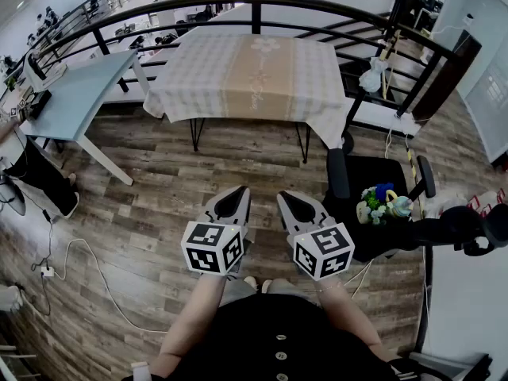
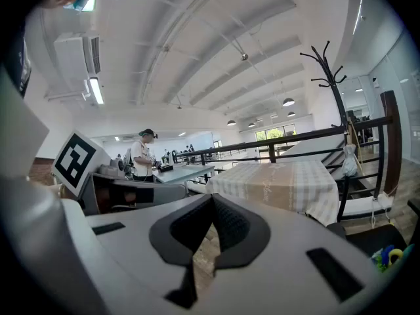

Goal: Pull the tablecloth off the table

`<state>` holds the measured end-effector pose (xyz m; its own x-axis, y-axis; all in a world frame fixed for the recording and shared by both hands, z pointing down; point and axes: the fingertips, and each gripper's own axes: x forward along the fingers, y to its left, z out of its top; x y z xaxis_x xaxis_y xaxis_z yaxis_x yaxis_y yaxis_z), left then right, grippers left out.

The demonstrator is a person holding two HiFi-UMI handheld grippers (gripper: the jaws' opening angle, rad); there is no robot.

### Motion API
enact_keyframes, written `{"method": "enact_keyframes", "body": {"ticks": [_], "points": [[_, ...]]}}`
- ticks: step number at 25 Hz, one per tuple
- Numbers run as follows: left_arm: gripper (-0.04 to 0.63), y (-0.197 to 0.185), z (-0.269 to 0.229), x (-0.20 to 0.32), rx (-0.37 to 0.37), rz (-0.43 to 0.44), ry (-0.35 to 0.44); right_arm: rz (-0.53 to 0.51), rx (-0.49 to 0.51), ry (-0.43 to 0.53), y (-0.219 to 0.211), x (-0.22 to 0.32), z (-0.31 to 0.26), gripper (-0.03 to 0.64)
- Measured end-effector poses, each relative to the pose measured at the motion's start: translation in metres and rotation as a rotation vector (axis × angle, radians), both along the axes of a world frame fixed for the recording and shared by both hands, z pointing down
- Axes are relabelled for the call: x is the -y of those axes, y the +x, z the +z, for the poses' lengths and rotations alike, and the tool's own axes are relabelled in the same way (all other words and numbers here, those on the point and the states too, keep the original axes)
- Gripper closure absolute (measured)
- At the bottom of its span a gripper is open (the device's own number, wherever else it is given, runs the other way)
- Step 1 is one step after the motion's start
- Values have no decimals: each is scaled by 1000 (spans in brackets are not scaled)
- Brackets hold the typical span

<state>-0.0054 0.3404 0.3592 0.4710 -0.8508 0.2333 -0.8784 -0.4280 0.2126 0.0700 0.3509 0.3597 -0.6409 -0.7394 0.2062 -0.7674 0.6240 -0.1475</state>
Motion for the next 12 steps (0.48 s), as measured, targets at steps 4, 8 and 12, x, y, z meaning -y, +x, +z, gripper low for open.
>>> {"method": "enact_keyframes", "body": {"ticks": [4,8,12], "points": [[577,-2,1,2,15,-2,4,-9,-12,0,-5,1,3,591],[577,-3,3,1,18,-2,1,-5,-26,-1,-5,1,4,591],[577,-1,5,3,17,1,-7,-8,-11,-7,-4,3,4,591]]}}
